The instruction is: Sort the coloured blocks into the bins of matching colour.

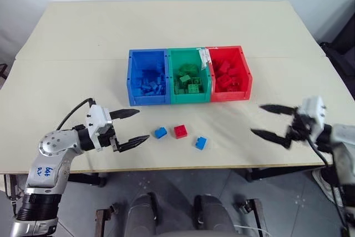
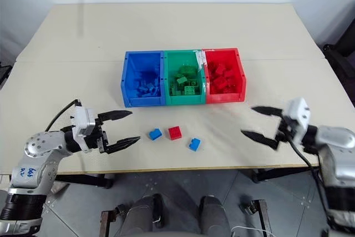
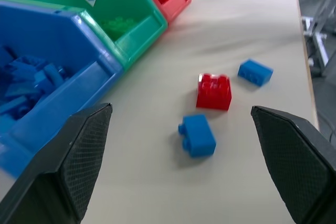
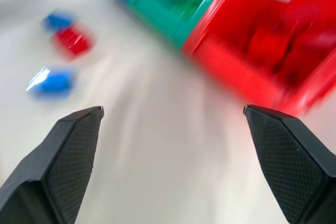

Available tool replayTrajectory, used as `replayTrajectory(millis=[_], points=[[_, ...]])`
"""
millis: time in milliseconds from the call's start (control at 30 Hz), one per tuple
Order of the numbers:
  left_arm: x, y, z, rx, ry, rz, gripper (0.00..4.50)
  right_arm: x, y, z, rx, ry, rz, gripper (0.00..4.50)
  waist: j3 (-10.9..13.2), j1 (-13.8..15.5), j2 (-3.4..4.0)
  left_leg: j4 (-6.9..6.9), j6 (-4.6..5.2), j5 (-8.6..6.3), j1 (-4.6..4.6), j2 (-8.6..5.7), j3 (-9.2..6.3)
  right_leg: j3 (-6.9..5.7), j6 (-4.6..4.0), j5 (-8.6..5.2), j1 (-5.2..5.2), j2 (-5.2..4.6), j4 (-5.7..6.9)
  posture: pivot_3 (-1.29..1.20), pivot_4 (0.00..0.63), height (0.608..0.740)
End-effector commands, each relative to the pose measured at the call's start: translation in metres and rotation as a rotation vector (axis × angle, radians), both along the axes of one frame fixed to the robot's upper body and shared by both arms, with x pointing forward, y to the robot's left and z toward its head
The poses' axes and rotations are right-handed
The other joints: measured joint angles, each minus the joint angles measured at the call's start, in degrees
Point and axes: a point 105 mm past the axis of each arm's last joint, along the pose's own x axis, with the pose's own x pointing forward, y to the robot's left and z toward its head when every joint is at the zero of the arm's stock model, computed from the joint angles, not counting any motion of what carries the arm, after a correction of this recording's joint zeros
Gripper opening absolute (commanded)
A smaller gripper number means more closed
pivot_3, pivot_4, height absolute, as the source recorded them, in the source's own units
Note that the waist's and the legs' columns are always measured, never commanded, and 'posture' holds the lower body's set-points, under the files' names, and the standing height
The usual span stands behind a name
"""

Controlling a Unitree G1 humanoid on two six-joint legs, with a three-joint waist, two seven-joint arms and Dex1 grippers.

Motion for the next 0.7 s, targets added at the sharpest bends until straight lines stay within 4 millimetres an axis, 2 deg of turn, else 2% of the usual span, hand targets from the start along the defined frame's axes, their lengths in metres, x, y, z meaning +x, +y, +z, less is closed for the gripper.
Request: replayTrajectory(millis=[33,133,233,300,400,433,533,700], points=[[-0.006,-0.006,0.004,0.029,-0.041,-0.084,4.5,-0.012,-0.017,0.015,-0.043,-0.067,-0.011,4.47,0.0,-0.3,0.0,0.01,0.02,-0.01,0.03,0.0,0.0,0.0,-0.01,0.0,0.02,0.0,0.0,0.0,0.15,0.74],[-0.01,-0.013,0.004,0.046,-0.057,-0.149,4.5,-0.016,-0.022,0.01,-0.064,-0.056,-0.009,4.47,0.0,-0.6,0.0,-0.01,0.01,-0.02,0.24,0.02,0.0,0.01,-0.03,0.02,0.17,0.01,0.0,0.0,0.15,0.74],[-0.01,-0.018,0.007,0.04,-0.066,-0.169,4.5,-0.013,-0.011,0.008,-0.061,-0.054,0.04,4.47,0.0,-0.4,0.0,-0.02,-0.01,-0.02,0.27,0.05,-0.01,0.0,-0.04,0.02,0.2,0.02,0.01,0.0,0.15,0.74],[-0.009,-0.015,0.007,0.03,-0.064,-0.148,4.5,-0.009,0.005,0.008,-0.056,-0.051,0.095,4.47,0.0,-0.5,0.0,0.0,0.0,-0.02,0.27,0.05,-0.01,0.01,-0.04,0.02,0.21,0.01,0.0,0.0,0.15,0.74],[-0.008,-0.002,0.006,0.031,-0.068,-0.077,4.5,-0.004,0.046,0.003,-0.111,0.045,0.202,4.47,0.0,-0.8,0.0,-0.01,-0.01,-0.02,0.27,0.07,-0.03,0.01,-0.04,0.02,0.18,0.01,0.04,0.0,0.15,0.74],[-0.008,0.001,0.006,0.03,-0.067,-0.063,4.5,-0.003,0.054,0.002,-0.117,0.066,0.219,4.47,0.0,-0.9,0.01,-0.01,-0.02,-0.02,0.26,0.09,-0.02,0.02,-0.05,0.02,0.12,0.01,0.07,0.0,0.15,0.74],[-0.016,0.011,0.001,0.053,-0.041,-0.021,4.5,0.004,0.09,0.01,-0.046,0.084,0.293,4.47,0.0,-0.9,0.0,-0.03,-0.04,-0.04,0.23,0.1,-0.04,0.01,-0.07,0.0,0.08,0.0,0.06,0.0,0.15,0.74],[-0.03,0.019,-0.004,0.054,-0.008,0.024,4.5,0.01,0.133,-0.008,-0.078,0.148,0.372,4.47,0.0,-0.6,-0.02,-0.03,0.03,-0.16,0.19,0.11,-0.02,-0.01,-0.12,-0.02,0.07,-0.03,0.0,0.0,0.15,0.74]])
